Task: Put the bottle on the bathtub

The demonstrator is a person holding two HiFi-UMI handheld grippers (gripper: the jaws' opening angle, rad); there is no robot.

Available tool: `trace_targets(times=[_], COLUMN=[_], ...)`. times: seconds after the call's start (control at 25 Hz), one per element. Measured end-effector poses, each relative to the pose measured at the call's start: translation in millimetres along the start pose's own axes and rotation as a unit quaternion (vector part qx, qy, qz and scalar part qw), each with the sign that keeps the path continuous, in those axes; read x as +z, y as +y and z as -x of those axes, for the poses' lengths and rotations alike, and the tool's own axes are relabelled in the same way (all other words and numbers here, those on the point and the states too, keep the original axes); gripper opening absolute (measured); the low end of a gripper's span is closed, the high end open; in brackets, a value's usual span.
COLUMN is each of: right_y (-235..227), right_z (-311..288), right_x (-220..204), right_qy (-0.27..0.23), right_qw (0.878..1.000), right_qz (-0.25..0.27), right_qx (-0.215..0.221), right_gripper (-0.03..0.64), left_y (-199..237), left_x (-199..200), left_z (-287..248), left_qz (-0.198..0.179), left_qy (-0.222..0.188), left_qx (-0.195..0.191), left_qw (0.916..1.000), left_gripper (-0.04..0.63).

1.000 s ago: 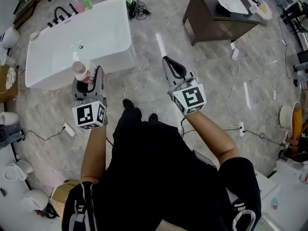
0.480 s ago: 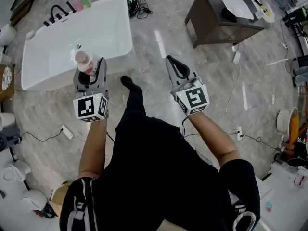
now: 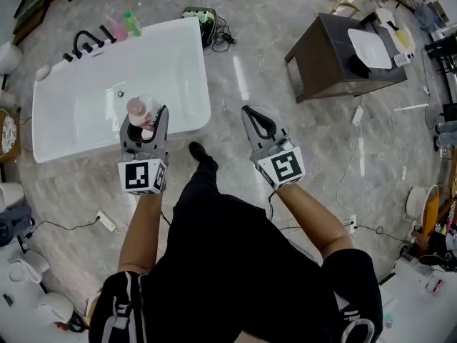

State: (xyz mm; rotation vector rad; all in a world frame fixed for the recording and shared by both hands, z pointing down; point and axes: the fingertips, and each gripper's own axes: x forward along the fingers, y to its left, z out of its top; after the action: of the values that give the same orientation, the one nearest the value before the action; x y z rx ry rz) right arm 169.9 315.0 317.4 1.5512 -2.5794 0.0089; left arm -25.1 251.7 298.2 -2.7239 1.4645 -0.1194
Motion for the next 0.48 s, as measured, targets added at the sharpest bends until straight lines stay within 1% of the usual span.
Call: trace_targets(times=[0.08, 0.24, 0.4, 0.48], right_y=[-9.9, -27.8, -39.2, -47.2], right_z=[-41.3, -113.3, -170.7, -194.8], right_x=[3.0, 9.0, 16.5, 26.6], right_qy=[0.016, -0.002, 0.003, -0.009], right_qw=[1.0, 1.0, 1.0, 0.999], right_qz=[-0.006, 0.002, 0.007, 0.02], right_qx=[0.007, 0.014, 0.029, 0.037], right_gripper=[0.012, 0.012, 0.012, 0.012], left_y=[25.9, 70.2, 114.0, 133.8], left_x=[1.1, 7.9, 17.1, 23.4], left_z=[-29.8, -77.3, -116.5, -130.6], left_qz=[-0.001, -0.012, -0.02, -0.016], left_qy=[-0.005, -0.018, -0.032, -0.043], left_qx=[-0.008, -0.019, -0.015, -0.007], left_qw=[1.0, 0.9996, 0.9992, 0.9989], left_gripper=[0.232, 0.232, 0.232, 0.232])
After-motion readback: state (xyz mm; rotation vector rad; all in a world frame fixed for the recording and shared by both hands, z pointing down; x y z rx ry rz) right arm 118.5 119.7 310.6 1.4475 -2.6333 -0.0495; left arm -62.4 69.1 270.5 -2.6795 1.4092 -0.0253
